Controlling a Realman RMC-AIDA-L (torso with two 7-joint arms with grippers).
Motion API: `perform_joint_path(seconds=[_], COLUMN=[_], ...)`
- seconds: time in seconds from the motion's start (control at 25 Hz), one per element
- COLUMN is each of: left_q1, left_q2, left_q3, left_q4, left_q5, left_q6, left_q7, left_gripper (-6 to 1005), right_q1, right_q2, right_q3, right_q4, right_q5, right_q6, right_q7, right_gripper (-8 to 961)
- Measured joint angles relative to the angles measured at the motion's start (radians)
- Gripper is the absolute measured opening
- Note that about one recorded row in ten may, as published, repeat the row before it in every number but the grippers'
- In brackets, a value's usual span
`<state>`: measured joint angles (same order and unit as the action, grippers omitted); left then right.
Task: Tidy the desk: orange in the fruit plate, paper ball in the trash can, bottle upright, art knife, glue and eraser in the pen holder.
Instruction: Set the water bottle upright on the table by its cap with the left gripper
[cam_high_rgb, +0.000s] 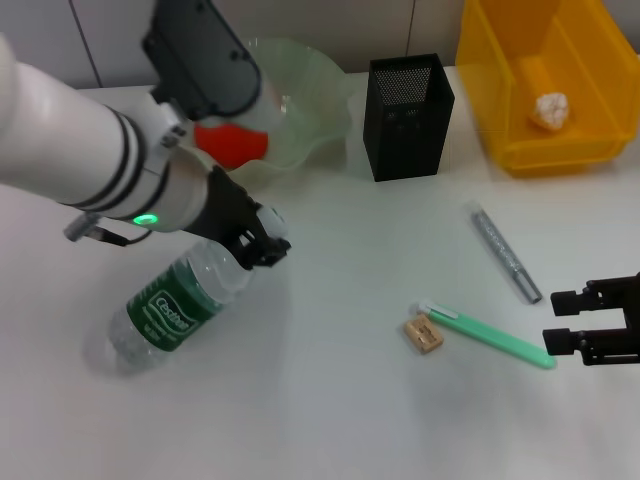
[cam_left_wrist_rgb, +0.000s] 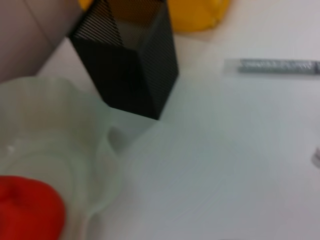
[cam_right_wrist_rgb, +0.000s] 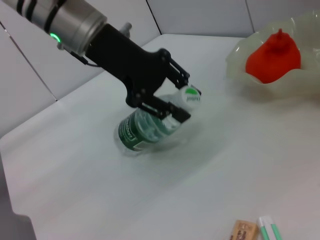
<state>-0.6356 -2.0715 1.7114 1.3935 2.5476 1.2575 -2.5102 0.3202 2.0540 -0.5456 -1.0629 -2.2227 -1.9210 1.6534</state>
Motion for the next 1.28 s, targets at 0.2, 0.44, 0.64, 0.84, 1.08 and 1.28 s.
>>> perform_joint_path(seconds=[0.2, 0.44, 0.64, 0.84, 1.08, 1.28], left_q1=[0.098, 0.199, 0.253, 0.318, 0.379, 0.409], left_q2=[0.001, 0.001, 0.001, 0.001, 0.001, 0.003], left_q3=[-0.046, -0.071, -0.073, -0.110, -0.129, -0.136], left_q4=[0.116, 0.225, 0.275, 0.325, 0.343, 0.342], left_q5=[0.001, -0.009, -0.016, -0.120, -0.187, -0.194], left_q6=[-0.022, -0.059, -0.090, -0.127, -0.164, -0.184], left_q7=[0.008, 0.017, 0.020, 0.078, 0.147, 0.158], left_gripper=[448, 447, 446, 445, 451, 458], right_q1=[0.007, 0.020, 0.027, 0.034, 0.037, 0.047], right_q2=[0.000, 0.000, 0.000, 0.006, 0.007, 0.007], right_q3=[-0.001, -0.002, -0.002, -0.002, -0.002, -0.002], right_q4=[0.000, 0.000, 0.000, 0.000, 0.002, 0.019], right_q5=[0.000, 0.000, -0.004, -0.025, -0.033, -0.040], right_q6=[0.000, 0.000, 0.001, 0.001, 0.002, 0.006], right_q7=[0.003, 0.005, 0.005, 0.007, 0.007, 0.008], right_gripper=[617, 617, 618, 618, 618, 618])
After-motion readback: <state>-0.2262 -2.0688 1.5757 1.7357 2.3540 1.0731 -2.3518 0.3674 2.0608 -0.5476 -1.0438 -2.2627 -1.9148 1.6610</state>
